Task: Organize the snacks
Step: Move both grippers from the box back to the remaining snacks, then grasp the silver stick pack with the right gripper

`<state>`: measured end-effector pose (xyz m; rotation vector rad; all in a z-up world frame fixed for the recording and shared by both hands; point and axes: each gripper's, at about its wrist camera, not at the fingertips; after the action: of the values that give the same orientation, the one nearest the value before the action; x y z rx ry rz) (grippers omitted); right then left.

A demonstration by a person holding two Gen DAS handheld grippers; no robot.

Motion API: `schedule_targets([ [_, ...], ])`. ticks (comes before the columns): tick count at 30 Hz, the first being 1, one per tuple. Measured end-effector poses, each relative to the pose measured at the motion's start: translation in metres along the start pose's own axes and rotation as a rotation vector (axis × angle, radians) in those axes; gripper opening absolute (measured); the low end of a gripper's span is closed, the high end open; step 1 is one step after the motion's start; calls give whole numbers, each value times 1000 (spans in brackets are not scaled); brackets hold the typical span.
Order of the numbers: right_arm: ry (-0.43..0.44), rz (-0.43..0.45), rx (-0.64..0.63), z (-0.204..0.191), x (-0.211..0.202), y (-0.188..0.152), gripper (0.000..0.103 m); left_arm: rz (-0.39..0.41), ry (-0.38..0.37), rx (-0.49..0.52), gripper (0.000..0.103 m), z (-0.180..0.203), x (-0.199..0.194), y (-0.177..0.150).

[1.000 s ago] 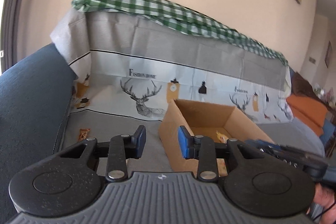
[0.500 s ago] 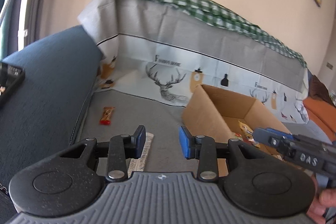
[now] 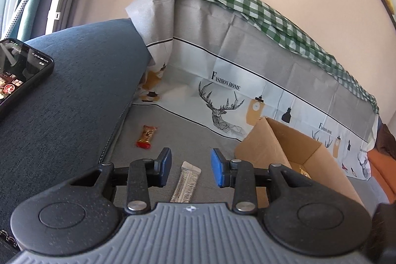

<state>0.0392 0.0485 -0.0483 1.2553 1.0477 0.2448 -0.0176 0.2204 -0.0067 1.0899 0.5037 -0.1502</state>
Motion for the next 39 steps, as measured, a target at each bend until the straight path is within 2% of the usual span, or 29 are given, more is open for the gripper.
schedule_targets([
  [3, -6, -55, 6, -3, 24, -3, 45, 9, -1, -15, 41, -4, -1, 1],
  [5, -5, -59, 22, -2, 34, -2, 57, 10, -1, -23, 41, -6, -1, 1],
  [6, -10, -67, 31, -2, 39, -2, 64, 9, -2, -22, 44, -6, 0, 1],
  [7, -12, -76, 41, -2, 45, -2, 67, 6, 0, -21, 48, -6, 1, 1],
  [9, -9, -94, 55, -1, 55, -3, 68, 5, 6, -17, 52, -5, 2, 0],
  [12, -30, -122, 49, -3, 71, -3, 74, 1, 20, -24, 52, -8, 5, 0],
  [17, -53, -187, 71, -3, 95, -5, 74, -11, 48, -21, 53, -8, 13, 1],
  [21, -103, -242, 51, -2, 107, -8, 67, -21, 82, 0, 53, -4, 24, 1],
  [24, -128, -235, 55, 1, 105, -6, 31, -29, 106, 17, 53, -1, 32, 1],
  [29, -195, -226, 119, 19, 100, -4, 29, -33, 138, 46, 53, 4, 42, 0],
  [33, -208, -237, 164, 32, 99, -1, 30, -44, 157, 53, 53, 4, 51, 1],
  [39, -206, -259, 199, 36, 99, -1, 38, -62, 182, 95, 53, 11, 65, -1],
])
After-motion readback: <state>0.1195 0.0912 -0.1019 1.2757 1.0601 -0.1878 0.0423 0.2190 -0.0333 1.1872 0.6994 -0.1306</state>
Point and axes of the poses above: each gripper's, at about its wrist camera, not at the fingertips, and x roughly the way its jaws point, z to its right, y to its top, and after that the axes turned 1 degree about y, right-handed
